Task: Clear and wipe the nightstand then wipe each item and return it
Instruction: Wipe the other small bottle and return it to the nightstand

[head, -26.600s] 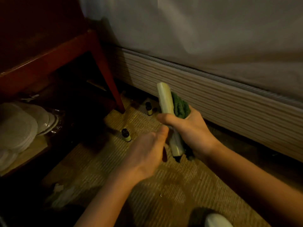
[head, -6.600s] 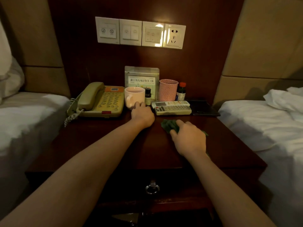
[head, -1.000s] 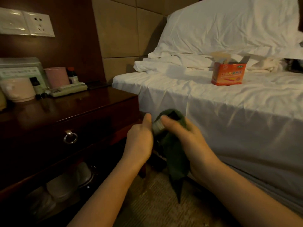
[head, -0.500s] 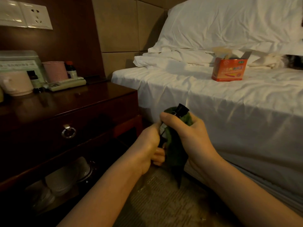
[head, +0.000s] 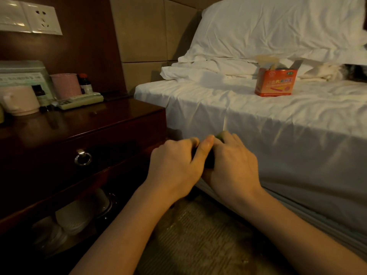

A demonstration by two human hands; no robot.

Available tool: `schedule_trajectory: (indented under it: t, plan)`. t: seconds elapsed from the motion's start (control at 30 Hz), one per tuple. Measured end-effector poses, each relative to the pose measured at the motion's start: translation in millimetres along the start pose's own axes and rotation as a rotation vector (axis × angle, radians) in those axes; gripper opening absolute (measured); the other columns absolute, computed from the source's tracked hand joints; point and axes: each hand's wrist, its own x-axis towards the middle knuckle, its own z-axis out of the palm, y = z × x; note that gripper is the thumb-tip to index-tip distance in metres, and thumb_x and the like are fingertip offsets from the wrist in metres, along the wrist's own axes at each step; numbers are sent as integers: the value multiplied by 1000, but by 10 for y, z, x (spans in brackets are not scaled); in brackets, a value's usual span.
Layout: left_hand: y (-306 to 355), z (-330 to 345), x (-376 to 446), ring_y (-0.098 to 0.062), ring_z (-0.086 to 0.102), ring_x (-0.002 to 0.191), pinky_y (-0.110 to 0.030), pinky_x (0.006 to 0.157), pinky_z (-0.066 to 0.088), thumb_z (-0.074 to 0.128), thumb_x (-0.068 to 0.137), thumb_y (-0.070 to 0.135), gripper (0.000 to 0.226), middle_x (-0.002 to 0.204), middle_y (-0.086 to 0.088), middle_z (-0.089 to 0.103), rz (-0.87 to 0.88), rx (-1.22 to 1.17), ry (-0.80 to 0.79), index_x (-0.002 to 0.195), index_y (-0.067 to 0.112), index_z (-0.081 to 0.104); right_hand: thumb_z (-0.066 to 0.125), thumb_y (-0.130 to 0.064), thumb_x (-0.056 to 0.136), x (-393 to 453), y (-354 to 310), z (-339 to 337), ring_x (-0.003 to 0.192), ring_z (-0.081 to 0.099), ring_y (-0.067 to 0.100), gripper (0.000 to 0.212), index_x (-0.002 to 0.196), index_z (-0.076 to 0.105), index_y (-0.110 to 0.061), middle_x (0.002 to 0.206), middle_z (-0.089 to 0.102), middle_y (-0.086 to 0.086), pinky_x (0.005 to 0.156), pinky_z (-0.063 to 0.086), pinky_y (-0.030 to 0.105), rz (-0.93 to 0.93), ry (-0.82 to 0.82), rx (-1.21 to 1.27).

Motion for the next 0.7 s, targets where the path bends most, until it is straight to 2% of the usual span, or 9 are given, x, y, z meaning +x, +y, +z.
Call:
schedule_trajectory:
  t: [0.1, 0.17, 0.23, 0.37, 0.43, 0.5, 0.57, 0.63, 0.7]
  plan:
    - [23, 98, 39, -20, 61, 72, -32, 63, 44, 11, 88, 66, 73, 75, -1, 65, -59, 125, -77, 86, 21, 70, 63, -36, 79, -14, -45, -13, 88, 49, 21, 23, 94, 58, -20, 78, 32, -7, 50, 26, 27, 66, -153, -75]
    - [14, 165, 47, -25, 60, 73, -32, 64, 41, 19, 93, 60, 67, 75, -5, 64, -94, 152, -90, 76, 17, 68, 59, -40, 81, -16, -59, -39, 81, 50, 18, 21, 90, 57, -22, 73, 35, -8, 46, 23, 26, 78, -230, -52]
    - [-2, 175, 48, -27, 59, 71, -33, 63, 40, 25, 95, 57, 64, 70, -8, 61, -105, 125, -62, 62, 15, 61, 64, -40, 77, -5, -36, -58, 75, 58, 19, 22, 86, 59, -21, 69, 46, -8, 45, 30, 27, 116, -309, 78]
    - [-105, 166, 45, -19, 44, 46, -32, 52, 27, 41, 93, 52, 64, 43, 1, 42, -77, -92, -38, 43, 12, 42, 78, -17, 69, 96, 48, -192, 61, 62, 11, 14, 77, 67, -13, 66, 65, 0, 55, 49, 28, 329, -681, 733]
    - [-164, 163, 25, -16, 35, 38, -36, 46, 25, 42, 86, 53, 62, 37, 0, 34, -23, -282, -10, 39, 13, 36, 75, -5, 72, 115, 112, -251, 66, 66, 13, 12, 83, 70, -5, 73, 69, 6, 61, 53, 23, 369, -931, 1028]
    - [-153, 140, -9, -21, 33, 37, -41, 44, 26, 41, 84, 51, 60, 38, -3, 33, 64, -460, 23, 38, 13, 36, 76, -5, 67, 82, 166, -248, 71, 68, 17, 21, 87, 70, -5, 80, 70, 9, 65, 54, 25, 364, -1151, 1255]
    - [-126, 126, -32, -31, 36, 38, -44, 42, 27, 40, 88, 44, 64, 40, -17, 37, 163, -596, 10, 43, -1, 42, 84, -15, 53, 46, 177, -235, 72, 69, 17, 35, 86, 72, -9, 81, 71, 7, 67, 55, 26, 380, -1364, 1470]
    - [-122, 90, -30, -33, 39, 38, -45, 42, 29, 38, 91, 41, 66, 42, -20, 41, 226, -590, 10, 47, -8, 46, 87, -19, 48, 49, 168, -239, 70, 68, 16, 37, 81, 74, -9, 79, 71, 6, 66, 55, 26, 395, -1405, 1528]
    - [-161, 46, 10, -26, 47, 42, -41, 44, 32, 36, 92, 46, 63, 44, -12, 46, 235, -403, 12, 52, 0, 53, 82, -18, 52, 90, 166, -236, 67, 66, 19, 32, 79, 71, -6, 75, 69, 9, 63, 53, 29, 402, -1207, 1282]
